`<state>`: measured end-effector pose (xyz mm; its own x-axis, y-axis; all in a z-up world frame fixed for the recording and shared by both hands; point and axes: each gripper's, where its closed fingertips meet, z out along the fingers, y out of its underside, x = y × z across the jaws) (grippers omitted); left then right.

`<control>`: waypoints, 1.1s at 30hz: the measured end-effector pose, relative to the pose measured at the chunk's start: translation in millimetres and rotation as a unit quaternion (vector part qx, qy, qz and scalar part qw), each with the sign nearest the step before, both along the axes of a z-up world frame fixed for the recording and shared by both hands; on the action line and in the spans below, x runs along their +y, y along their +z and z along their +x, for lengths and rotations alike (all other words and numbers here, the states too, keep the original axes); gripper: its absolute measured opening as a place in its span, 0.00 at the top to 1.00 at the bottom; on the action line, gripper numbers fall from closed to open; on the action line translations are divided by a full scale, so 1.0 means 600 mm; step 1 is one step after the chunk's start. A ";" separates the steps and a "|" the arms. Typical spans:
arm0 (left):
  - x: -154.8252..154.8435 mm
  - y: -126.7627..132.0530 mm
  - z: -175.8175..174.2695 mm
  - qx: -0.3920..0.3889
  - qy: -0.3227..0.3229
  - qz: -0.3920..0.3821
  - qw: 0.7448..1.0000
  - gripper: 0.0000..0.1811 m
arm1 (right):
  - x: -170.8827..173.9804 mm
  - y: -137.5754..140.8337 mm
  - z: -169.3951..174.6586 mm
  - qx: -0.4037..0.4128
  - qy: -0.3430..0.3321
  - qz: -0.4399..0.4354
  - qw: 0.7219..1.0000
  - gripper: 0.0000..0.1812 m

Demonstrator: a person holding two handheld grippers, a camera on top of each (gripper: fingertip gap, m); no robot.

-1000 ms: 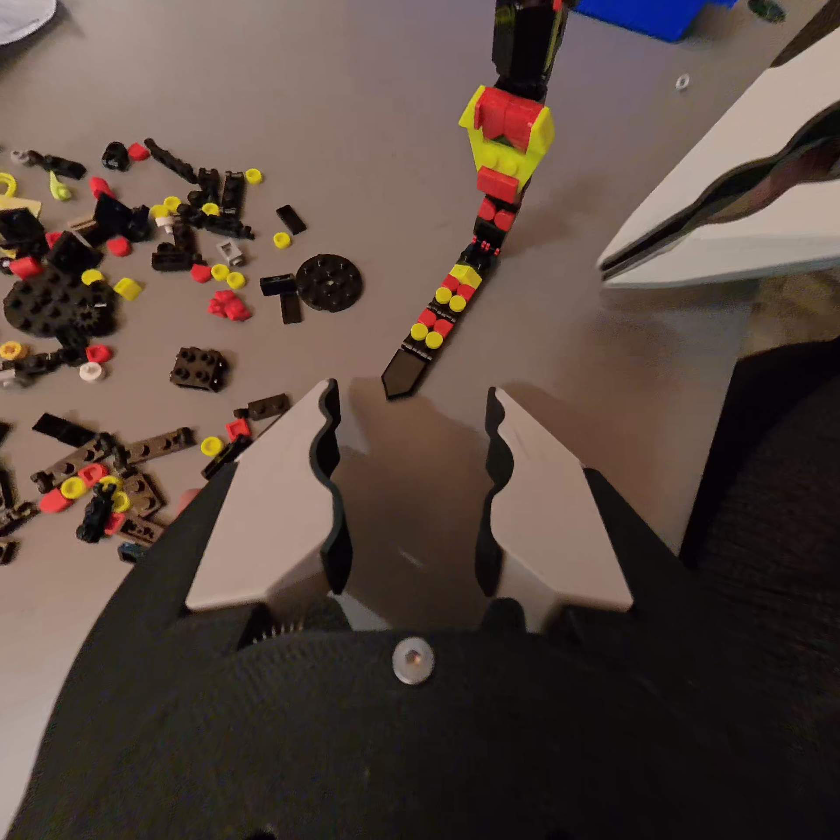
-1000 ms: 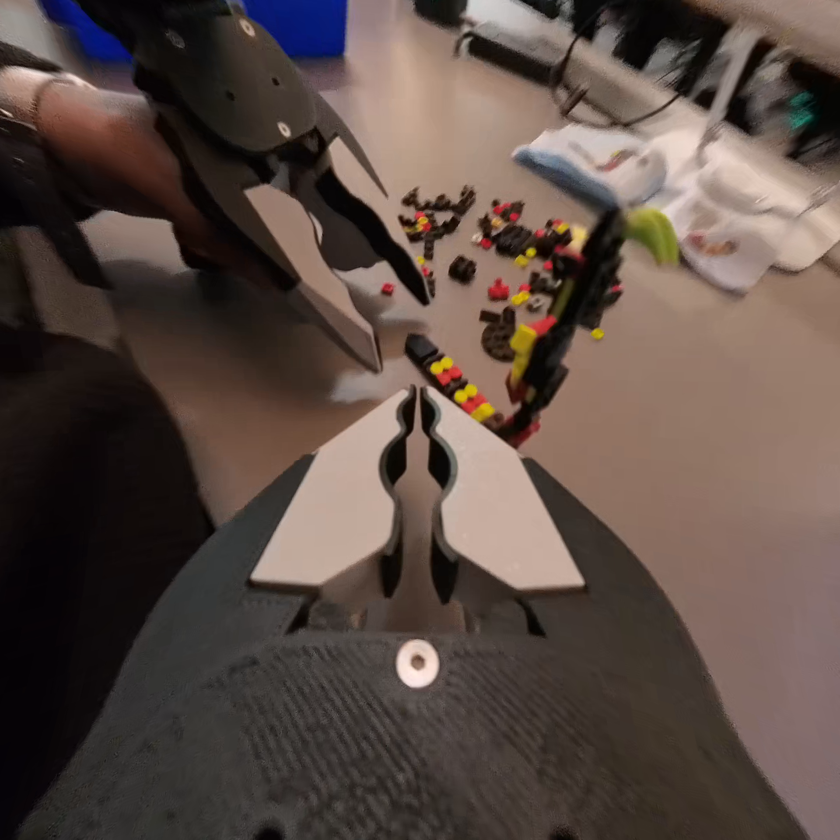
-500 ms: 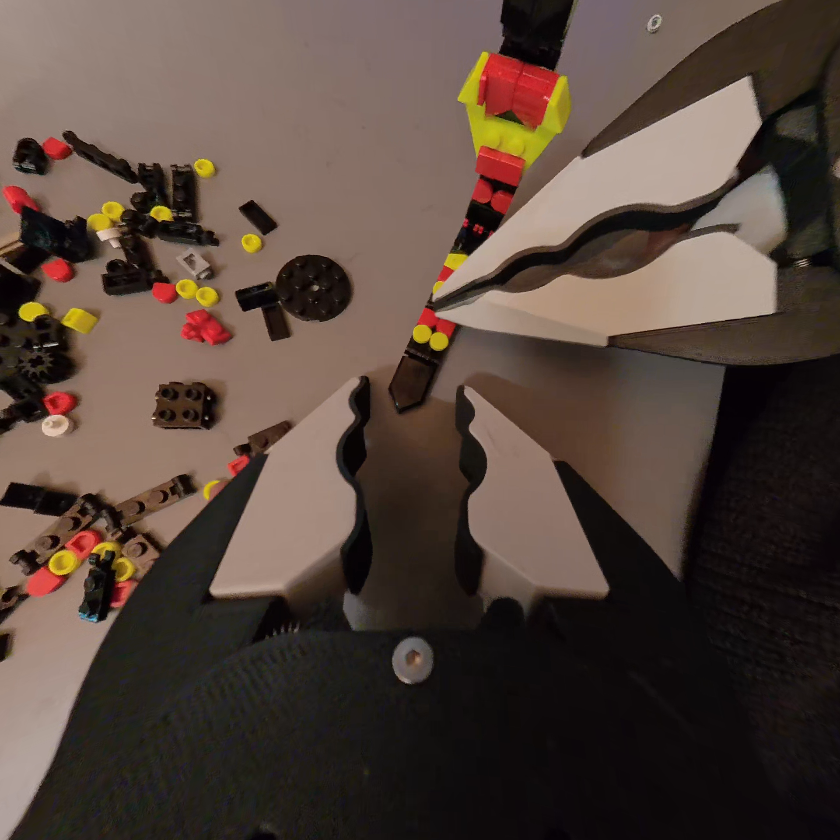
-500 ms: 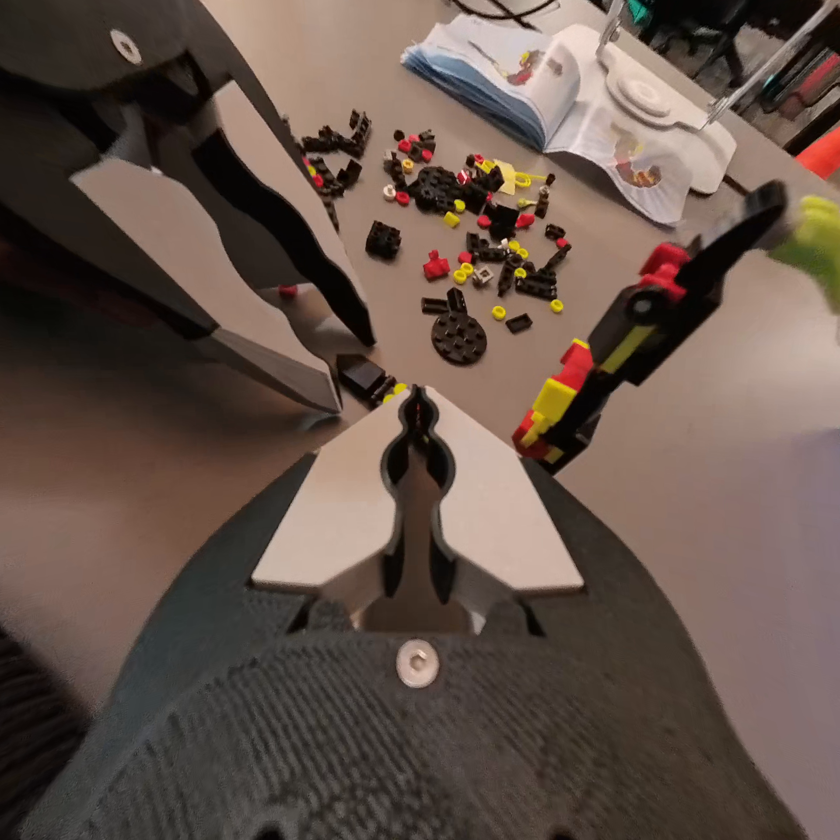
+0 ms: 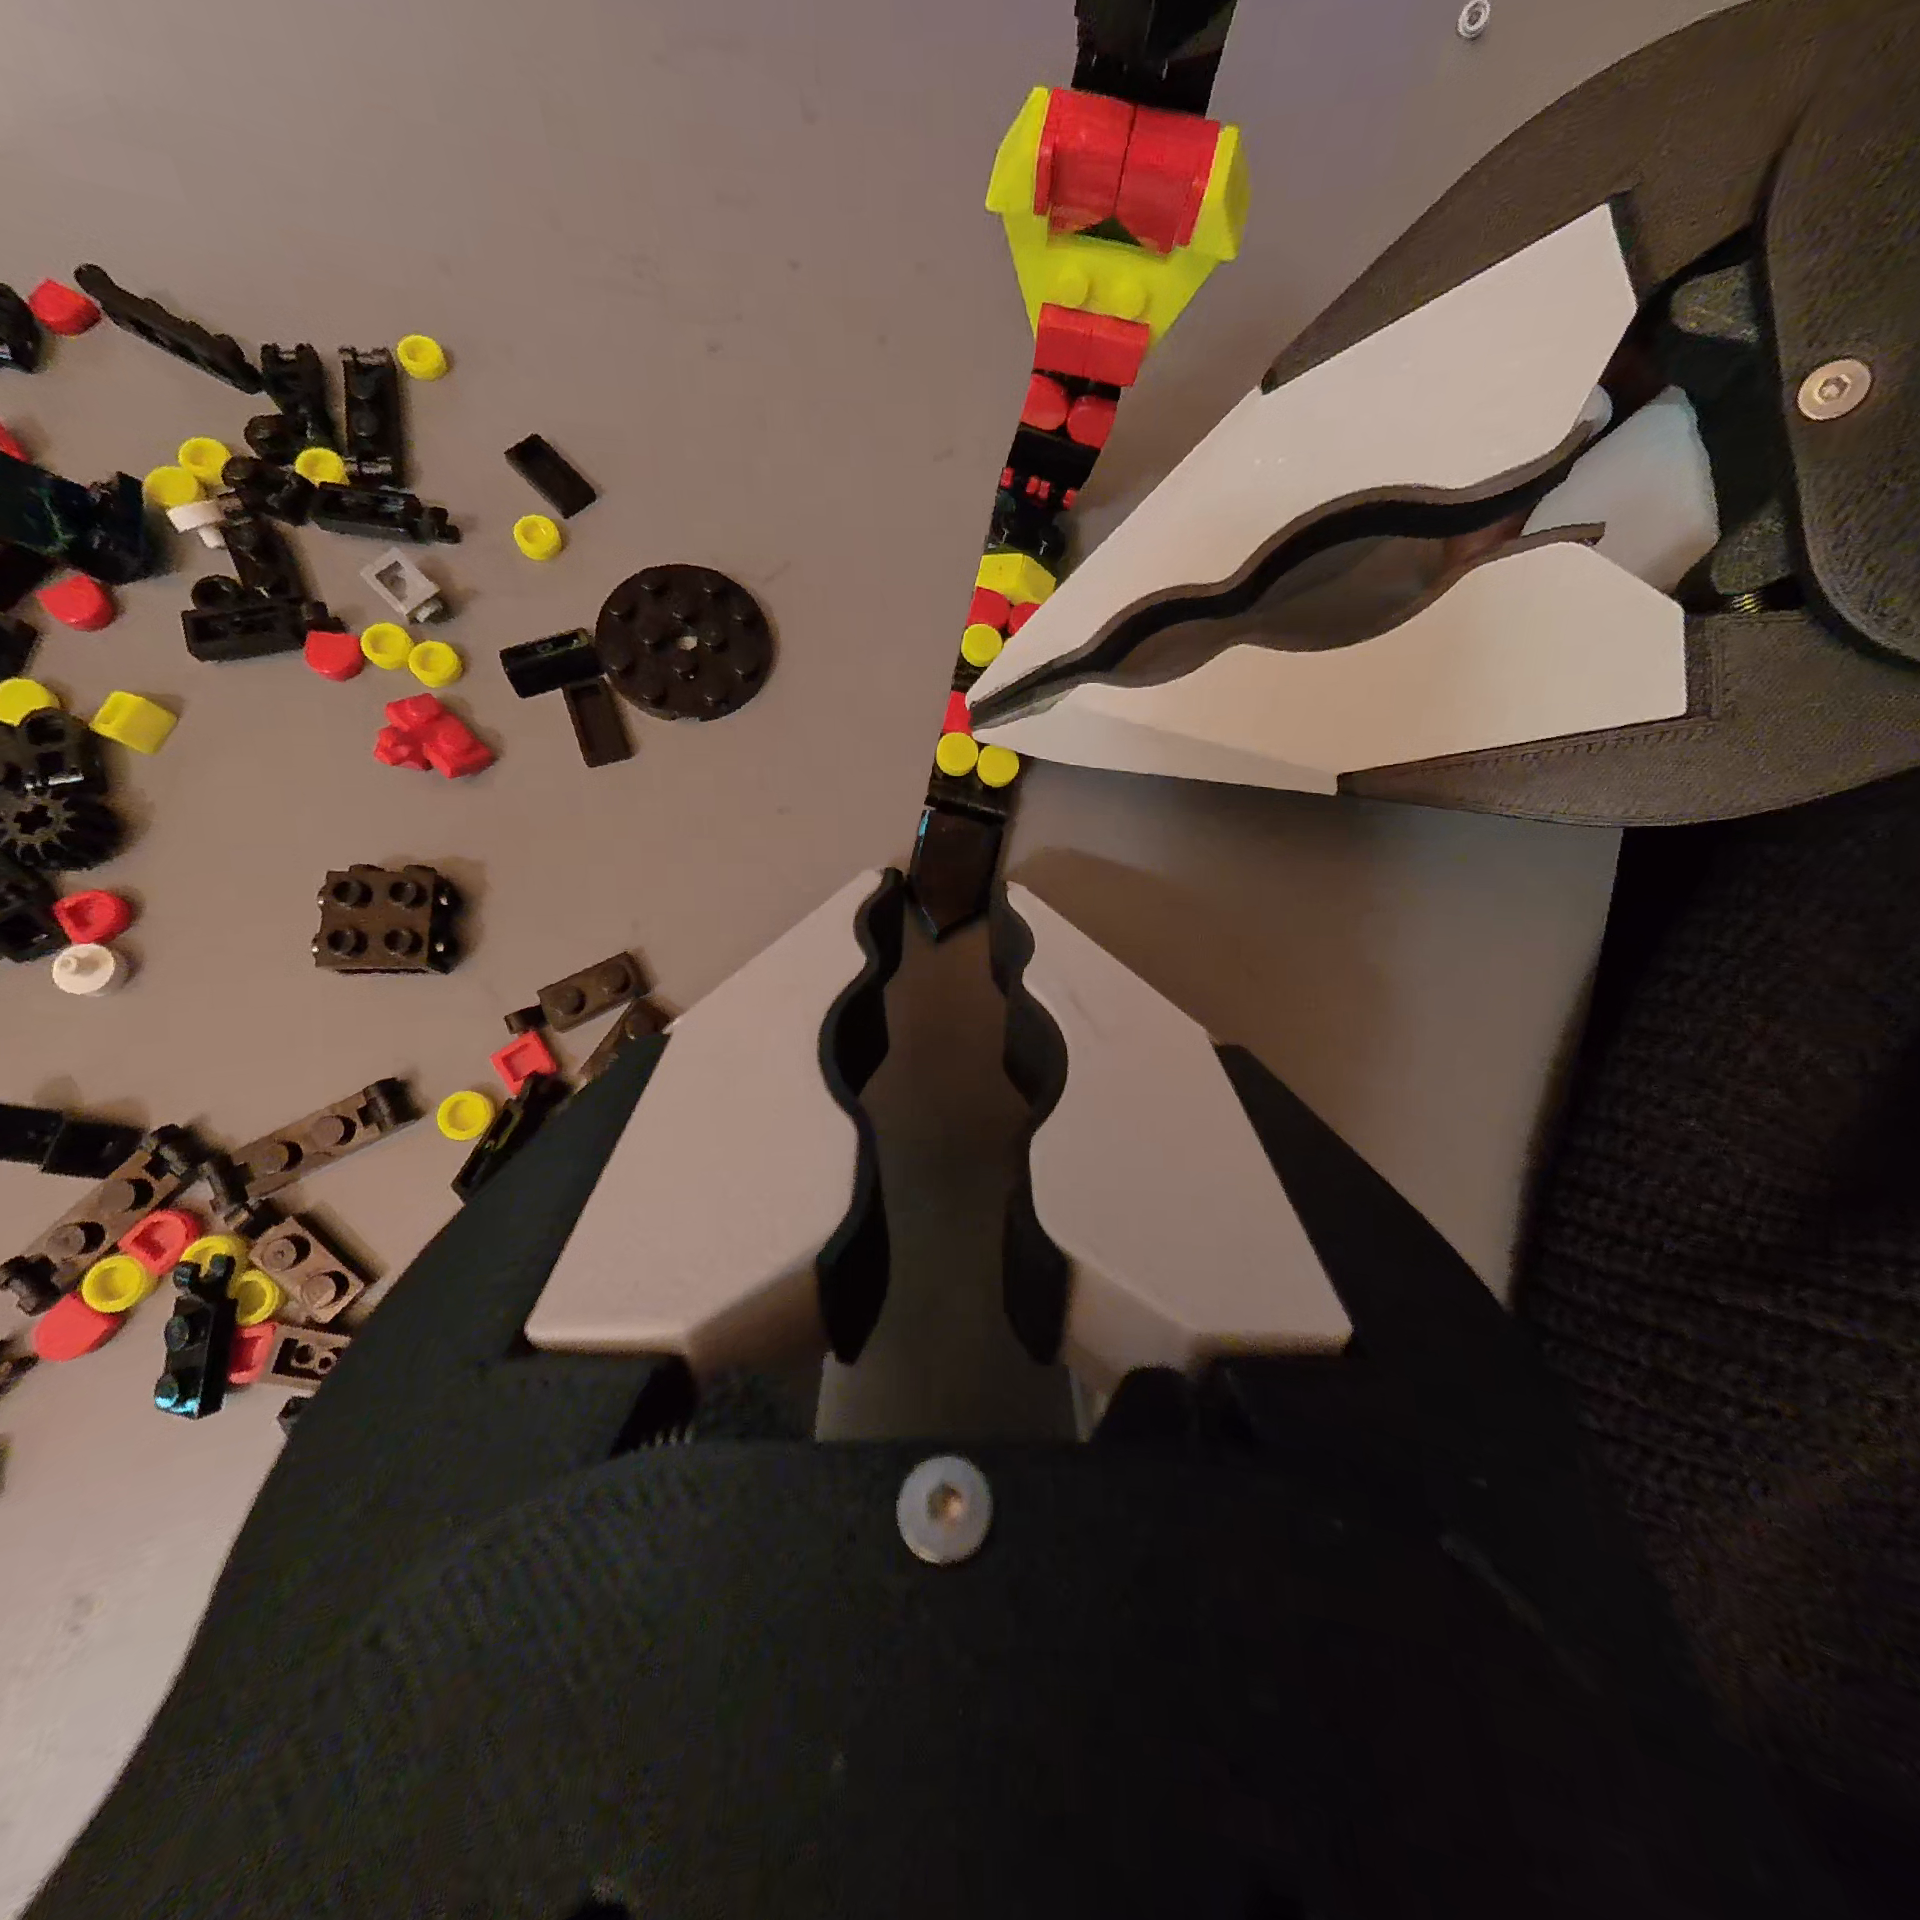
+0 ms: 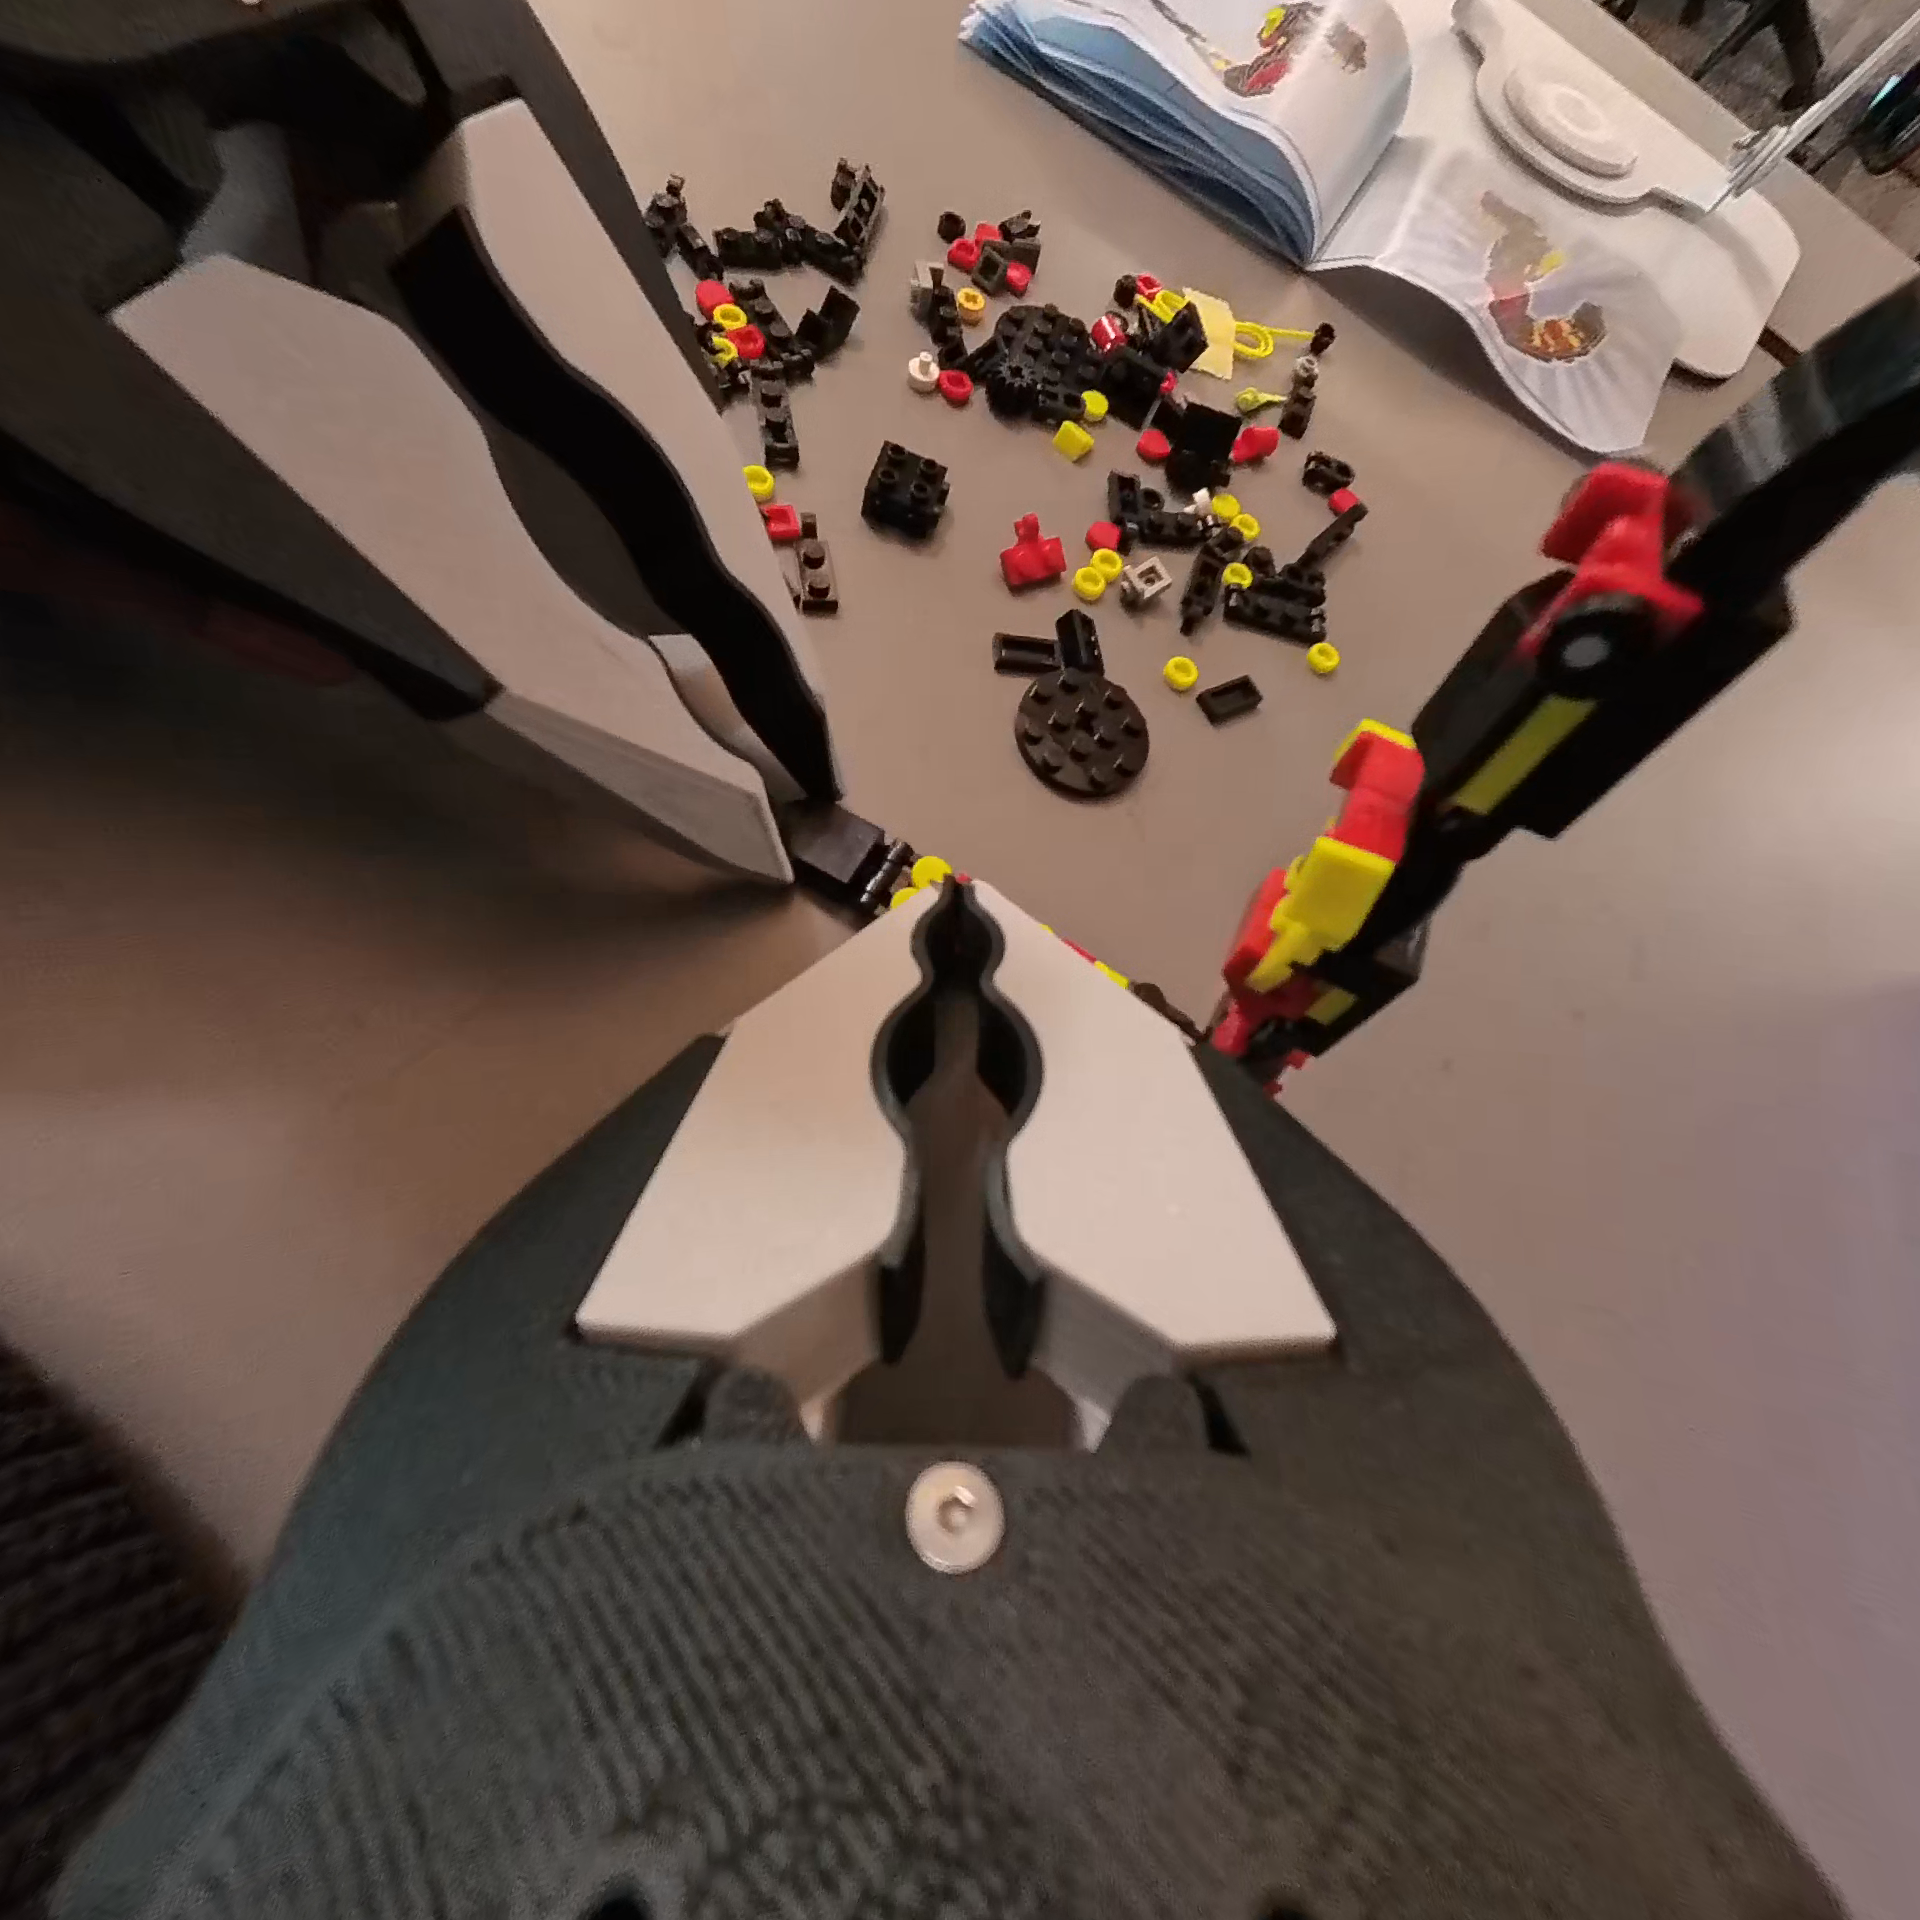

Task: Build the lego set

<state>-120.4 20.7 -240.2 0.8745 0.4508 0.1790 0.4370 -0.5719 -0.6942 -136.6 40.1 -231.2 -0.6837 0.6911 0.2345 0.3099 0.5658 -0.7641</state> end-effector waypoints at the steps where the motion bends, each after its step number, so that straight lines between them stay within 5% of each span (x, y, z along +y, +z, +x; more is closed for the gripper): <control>1: 0.000 0.000 0.000 -0.001 -0.001 -0.001 1.000 0.93 | 0.000 0.000 0.000 -0.002 0.000 -0.002 1.000 1.00; 33: 0.020 0.034 -0.008 0.014 0.004 0.062 0.998 0.93 | 0.005 -0.001 -0.004 -0.037 -0.007 -0.037 0.999 1.00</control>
<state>-125.3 32.7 -219.5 0.8767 0.4335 0.2085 0.4200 -0.4784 -0.7712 -138.8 43.1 -231.9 -0.6871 0.7144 0.1325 0.3744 0.5044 -0.7781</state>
